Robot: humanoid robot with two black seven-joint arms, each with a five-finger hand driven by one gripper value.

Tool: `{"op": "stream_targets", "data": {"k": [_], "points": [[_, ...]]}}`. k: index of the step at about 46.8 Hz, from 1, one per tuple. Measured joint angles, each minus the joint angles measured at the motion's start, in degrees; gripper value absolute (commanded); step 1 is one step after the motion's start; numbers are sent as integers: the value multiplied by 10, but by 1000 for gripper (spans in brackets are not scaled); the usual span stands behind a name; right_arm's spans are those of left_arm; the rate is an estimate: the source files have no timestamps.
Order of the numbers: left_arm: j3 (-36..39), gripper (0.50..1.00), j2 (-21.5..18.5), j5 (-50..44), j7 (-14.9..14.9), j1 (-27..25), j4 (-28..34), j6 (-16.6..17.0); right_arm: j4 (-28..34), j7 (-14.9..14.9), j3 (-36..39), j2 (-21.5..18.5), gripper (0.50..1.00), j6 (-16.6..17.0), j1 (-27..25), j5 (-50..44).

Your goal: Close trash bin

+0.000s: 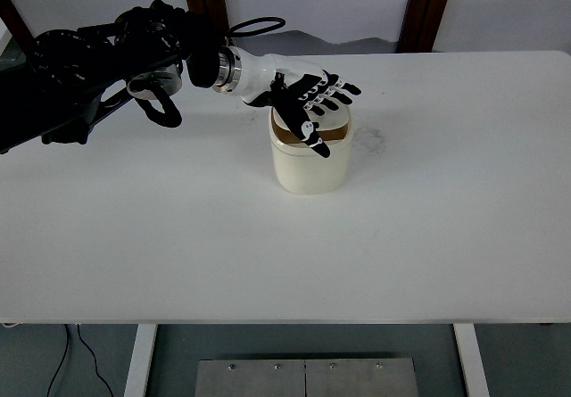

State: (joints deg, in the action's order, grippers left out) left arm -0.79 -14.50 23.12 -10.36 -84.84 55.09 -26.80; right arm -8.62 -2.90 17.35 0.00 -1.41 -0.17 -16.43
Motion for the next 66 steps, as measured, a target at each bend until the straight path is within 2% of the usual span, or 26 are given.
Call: {"op": "stream_targets", "data": {"k": [12,36,49,57,66], "points": [[8,1000,1,0,-27,-3,15,3,0,0,0,0,991,0,0,0],[22,1000,2,-1,-29,-1,19,5,0,0,0,0,991,0,0,0],[17,1000,-5,-13,-26,-17,13,5,0,0,0,0,991,0,0,0],[-9,1000,-10,-57,-22,-24,-11,6,0,0,0,0,991,0,0,0],[-84,1000,-20,-123,-12,-12,-83,8,0,0,0,0,993,0,0,0]]}}
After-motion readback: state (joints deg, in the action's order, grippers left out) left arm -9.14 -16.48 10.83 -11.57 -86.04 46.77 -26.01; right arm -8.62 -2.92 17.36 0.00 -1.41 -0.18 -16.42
